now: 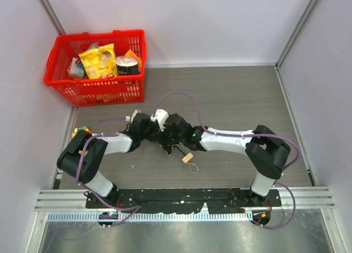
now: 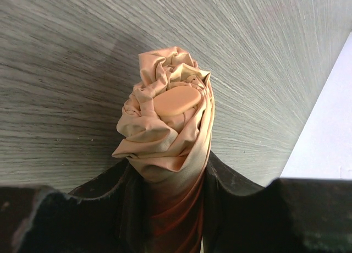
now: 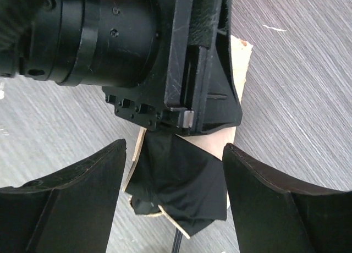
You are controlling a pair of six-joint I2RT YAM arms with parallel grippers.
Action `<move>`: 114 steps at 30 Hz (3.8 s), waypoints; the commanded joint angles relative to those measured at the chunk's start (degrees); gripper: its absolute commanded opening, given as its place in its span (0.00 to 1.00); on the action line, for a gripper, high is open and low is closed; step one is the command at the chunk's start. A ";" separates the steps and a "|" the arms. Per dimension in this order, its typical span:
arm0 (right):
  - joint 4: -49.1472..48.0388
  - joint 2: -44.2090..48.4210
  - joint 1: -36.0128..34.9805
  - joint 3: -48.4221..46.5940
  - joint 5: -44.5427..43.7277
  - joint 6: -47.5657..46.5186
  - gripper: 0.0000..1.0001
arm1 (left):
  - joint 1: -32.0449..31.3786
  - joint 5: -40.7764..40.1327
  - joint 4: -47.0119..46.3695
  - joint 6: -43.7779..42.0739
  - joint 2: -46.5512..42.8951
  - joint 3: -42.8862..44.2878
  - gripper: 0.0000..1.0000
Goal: Put away the umbrella
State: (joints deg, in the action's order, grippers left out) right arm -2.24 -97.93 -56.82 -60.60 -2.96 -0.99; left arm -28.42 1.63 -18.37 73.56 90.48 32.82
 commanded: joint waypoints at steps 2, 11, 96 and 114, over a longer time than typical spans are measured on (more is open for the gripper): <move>-5.84 -2.09 -2.16 -0.14 -7.92 -4.20 0.74 | -0.05 1.62 6.41 1.94 -0.65 2.42 0.00; -3.04 2.57 -0.49 3.29 -10.13 7.57 0.60 | -0.05 0.57 7.39 1.23 -1.00 2.16 0.00; -42.20 27.64 -3.39 27.21 -7.58 -3.22 0.84 | 9.70 4.43 23.65 33.66 -21.13 30.99 0.00; -50.24 7.40 -3.12 9.71 -8.68 -7.64 0.30 | 9.70 5.32 20.57 36.74 -24.30 28.53 0.00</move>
State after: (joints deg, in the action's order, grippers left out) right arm -52.40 -93.10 -59.99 -48.75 -16.84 -10.98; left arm -19.00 6.22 9.58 109.10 68.49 61.14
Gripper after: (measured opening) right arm 0.465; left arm 0.395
